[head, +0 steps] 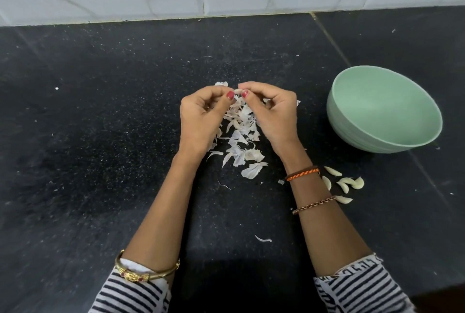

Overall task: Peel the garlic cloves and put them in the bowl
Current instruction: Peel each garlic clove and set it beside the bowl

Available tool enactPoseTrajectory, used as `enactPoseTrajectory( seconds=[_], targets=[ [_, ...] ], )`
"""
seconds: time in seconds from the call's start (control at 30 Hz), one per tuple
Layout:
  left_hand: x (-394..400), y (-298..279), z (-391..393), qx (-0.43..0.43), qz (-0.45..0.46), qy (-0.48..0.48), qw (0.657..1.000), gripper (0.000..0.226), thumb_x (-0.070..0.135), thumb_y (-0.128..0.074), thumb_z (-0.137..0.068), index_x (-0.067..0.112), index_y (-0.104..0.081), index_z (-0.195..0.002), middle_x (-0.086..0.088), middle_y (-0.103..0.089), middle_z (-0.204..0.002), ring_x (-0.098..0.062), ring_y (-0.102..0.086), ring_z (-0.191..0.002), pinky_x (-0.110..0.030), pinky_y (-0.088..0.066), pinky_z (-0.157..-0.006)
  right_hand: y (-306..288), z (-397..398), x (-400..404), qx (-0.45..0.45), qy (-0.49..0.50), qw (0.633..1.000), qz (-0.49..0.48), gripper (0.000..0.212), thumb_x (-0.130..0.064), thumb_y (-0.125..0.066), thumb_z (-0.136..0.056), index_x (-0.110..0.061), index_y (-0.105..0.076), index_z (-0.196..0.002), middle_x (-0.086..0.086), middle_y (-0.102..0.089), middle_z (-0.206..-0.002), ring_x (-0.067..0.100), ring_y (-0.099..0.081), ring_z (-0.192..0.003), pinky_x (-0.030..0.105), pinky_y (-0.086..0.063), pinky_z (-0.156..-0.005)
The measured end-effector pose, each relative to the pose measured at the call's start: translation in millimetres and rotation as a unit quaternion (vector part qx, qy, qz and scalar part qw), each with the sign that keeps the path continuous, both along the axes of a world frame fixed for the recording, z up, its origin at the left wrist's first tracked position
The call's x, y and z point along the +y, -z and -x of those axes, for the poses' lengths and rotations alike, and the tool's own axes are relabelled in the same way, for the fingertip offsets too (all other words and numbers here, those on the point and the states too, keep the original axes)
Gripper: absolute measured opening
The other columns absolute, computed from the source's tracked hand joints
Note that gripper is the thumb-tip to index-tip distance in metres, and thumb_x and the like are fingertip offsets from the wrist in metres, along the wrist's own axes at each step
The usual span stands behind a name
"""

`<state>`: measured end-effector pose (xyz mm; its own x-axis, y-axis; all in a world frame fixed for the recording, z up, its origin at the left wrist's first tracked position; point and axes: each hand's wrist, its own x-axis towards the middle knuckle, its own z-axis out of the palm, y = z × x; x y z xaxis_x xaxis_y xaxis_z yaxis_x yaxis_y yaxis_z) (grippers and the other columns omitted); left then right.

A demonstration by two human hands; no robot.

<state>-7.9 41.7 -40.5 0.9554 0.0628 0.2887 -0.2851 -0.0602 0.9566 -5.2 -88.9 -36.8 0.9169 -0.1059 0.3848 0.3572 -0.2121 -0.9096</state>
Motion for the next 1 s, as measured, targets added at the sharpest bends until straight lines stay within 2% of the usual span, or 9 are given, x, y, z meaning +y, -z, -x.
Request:
enactPoseTrajectory(
  seconds=[0.13, 0.23, 0.33, 0.43, 0.63, 0.87, 1.0],
  targets=[
    [-2, -3, 2, 0.025, 0.015, 0.004, 1.000, 0.009, 0.009, -0.062, -0.084, 0.011, -0.070, -0.087, -0.002, -0.069, -0.081, -0.018, -0.063, -0.077, -0.030, -0.053, -0.077, 8, -3, 2, -0.044, 0.034, 0.996, 0.068, 0.012, -0.007, -0.066, -0.082, -0.009, -0.073, -0.092, -0.003, -0.071, -0.087, 0.012, -0.067, -0.082, 0.030, -0.052, -0.079],
    [-2, -4, 2, 0.036, 0.029, 0.000, 0.999, 0.013, 0.000, -0.062, -0.084, 0.011, -0.070, -0.083, 0.001, -0.070, -0.079, -0.016, -0.062, -0.076, -0.027, -0.052, -0.074, 10, -3, 1, -0.100, 0.081, 0.982, 0.140, 0.010, -0.012, -0.069, -0.080, -0.011, -0.074, -0.088, -0.005, -0.071, -0.084, 0.017, -0.064, -0.079, 0.021, -0.049, -0.074],
    [-3, -8, 3, 0.053, 0.045, 0.003, 0.998, 0.015, -0.004, -0.062, -0.082, 0.009, -0.070, -0.080, 0.009, -0.069, -0.068, -0.002, -0.062, -0.065, -0.014, -0.048, -0.064, 12, -3, 1, -0.187, 0.128, 0.950, 0.216, 0.009, -0.018, -0.068, -0.079, -0.012, -0.074, -0.082, -0.004, -0.071, -0.075, 0.017, -0.062, -0.075, 0.025, -0.046, -0.066],
    [-5, -13, 6, 0.083, 0.066, 0.014, 0.994, 0.018, -0.009, -0.057, -0.083, 0.004, -0.067, -0.075, 0.013, -0.063, -0.053, 0.005, -0.053, -0.047, -0.005, -0.038, -0.051, 14, -5, 0, -0.264, 0.175, 0.906, 0.281, 0.011, -0.019, -0.065, -0.079, -0.013, -0.074, -0.077, -0.004, -0.070, -0.072, 0.013, -0.054, -0.078, 0.025, -0.037, -0.063],
    [-6, -18, 9, 0.121, 0.086, 0.023, 0.989, 0.022, -0.009, -0.055, -0.083, 0.004, -0.063, -0.068, 0.014, -0.061, -0.051, 0.006, -0.051, -0.046, -0.004, -0.035, -0.047, 15, -6, -5, -0.343, 0.182, 0.862, 0.326, 0.008, -0.015, -0.071, -0.078, -0.014, -0.072, -0.070, -0.006, -0.069, -0.069, 0.010, -0.049, -0.077, 0.026, -0.032, -0.065],
    [-7, -23, 13, 0.125, 0.087, 0.026, 0.988, 0.021, -0.004, -0.055, -0.087, 0.005, -0.060, -0.069, 0.014, -0.057, -0.045, 0.005, -0.049, -0.043, -0.005, -0.036, -0.046, 16, -6, -6, -0.326, 0.172, 0.883, 0.290, 0.011, -0.013, -0.074, -0.074, -0.014, -0.071, -0.064, -0.007, -0.068, -0.065, 0.008, -0.050, -0.072, 0.025, -0.031, -0.065],
    [-5, -24, 12, 0.113, 0.074, 0.021, 0.991, 0.021, -0.005, -0.053, -0.088, 0.006, -0.059, -0.071, 0.016, -0.053, -0.042, 0.006, -0.047, -0.041, -0.003, -0.035, -0.046, 12, -3, -2, -0.238, 0.128, 0.938, 0.216, 0.012, -0.022, -0.069, -0.076, -0.012, -0.072, -0.070, -0.004, -0.067, -0.065, 0.007, -0.052, -0.071, 0.027, -0.038, -0.067]
  ],
)
